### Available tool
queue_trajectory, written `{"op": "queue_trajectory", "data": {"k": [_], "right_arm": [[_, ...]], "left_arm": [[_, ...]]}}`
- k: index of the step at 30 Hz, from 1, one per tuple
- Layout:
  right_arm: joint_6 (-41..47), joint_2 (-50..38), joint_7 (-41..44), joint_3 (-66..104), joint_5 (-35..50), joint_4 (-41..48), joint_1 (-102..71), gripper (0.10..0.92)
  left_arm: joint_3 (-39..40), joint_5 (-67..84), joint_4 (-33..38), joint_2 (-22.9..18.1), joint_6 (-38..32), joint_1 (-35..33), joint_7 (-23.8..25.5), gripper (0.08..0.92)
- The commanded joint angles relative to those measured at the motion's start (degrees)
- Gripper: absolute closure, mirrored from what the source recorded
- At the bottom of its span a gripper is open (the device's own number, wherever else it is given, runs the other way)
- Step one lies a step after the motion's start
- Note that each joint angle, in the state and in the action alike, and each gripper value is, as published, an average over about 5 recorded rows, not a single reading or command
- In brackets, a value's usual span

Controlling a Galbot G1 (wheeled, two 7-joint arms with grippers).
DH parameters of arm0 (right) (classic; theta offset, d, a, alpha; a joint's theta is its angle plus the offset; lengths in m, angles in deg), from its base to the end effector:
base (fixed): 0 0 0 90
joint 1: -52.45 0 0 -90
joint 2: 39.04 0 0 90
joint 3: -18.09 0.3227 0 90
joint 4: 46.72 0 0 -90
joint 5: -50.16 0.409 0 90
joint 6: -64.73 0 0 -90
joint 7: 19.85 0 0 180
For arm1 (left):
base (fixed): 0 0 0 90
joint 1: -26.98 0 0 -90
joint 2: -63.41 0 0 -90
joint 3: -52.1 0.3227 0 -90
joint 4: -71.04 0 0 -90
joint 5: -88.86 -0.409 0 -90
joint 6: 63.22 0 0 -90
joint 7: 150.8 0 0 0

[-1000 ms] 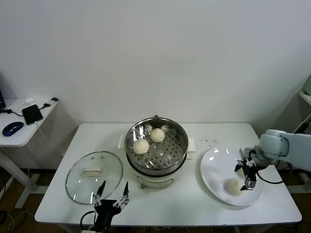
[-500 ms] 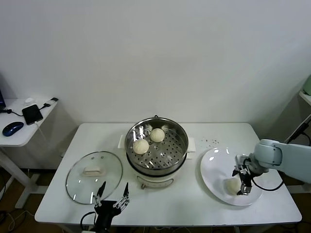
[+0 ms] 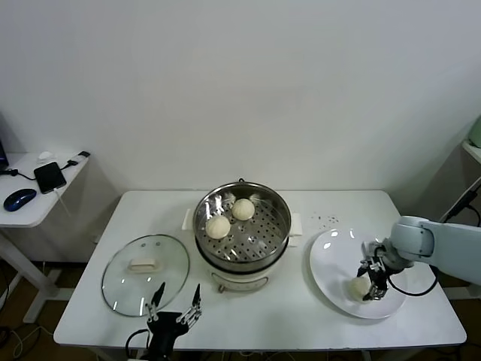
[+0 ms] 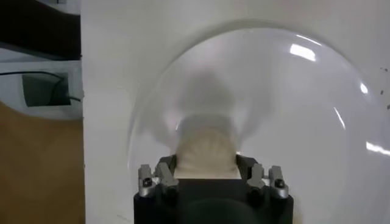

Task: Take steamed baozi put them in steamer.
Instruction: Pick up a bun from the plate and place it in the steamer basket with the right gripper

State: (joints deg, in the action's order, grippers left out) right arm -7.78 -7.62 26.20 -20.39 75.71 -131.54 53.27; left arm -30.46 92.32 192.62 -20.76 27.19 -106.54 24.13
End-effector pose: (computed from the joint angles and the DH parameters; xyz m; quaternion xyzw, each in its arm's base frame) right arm 0.4632 -0.1407 -0.2469 0.5029 -0.5396 0.4768 0.4782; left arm 0.1730 -0.0339 -0.3195 -0.0353 -0.9926 0.0239 0.1141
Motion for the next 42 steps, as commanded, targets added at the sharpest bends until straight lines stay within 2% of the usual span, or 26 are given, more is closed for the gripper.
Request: {"op": "queue_trajectory", "data": {"k": [1, 6, 11, 17, 26, 32, 42], "right_arm": [[-6.1, 6.48, 9.5, -7.68, 2.47, 2.25, 20.83, 0.358], [-13.09, 17.89, 14.83, -8.43, 6.75, 5.91, 33.91, 0.357], [-20.81, 29.27, 16.04, -1.31, 7.34, 5.2, 37.95, 0.355], [-31.9, 40.36, 15.1, 4.25, 0.53, 0.82, 34.03, 0.355], [-38.81, 44.94, 12.85, 4.82, -9.43, -2.16, 19.82, 0.355], [-42.05, 45.63, 10.98, 4.17, -14.37, 1.41, 13.56, 0.355], [-41.33, 46.42, 5.45, 4.35, -20.74, 7.75, 7.09, 0.354]], "left_arm": [[0.33, -0.12, 0.3, -0.13, 0.33, 0.11, 0.08, 0.177], [0.58, -0.12, 0.61, -0.18, 0.54, 0.4, 0.06, 0.177], [0.63, -0.03, 0.49, -0.04, 0.66, 0.93, 0.09, 0.177], [0.62, 0.09, 0.2, 0.52, 0.49, 1.07, 0.04, 0.177], [0.43, 0.2, -0.23, 0.37, 0.16, 1.04, -0.15, 0.177], [0.02, 0.21, -0.17, 0.25, 0.07, 0.85, -0.22, 0.177], [-0.05, 0.25, -0.44, 0.21, -0.07, 0.86, -0.38, 0.177]]}}
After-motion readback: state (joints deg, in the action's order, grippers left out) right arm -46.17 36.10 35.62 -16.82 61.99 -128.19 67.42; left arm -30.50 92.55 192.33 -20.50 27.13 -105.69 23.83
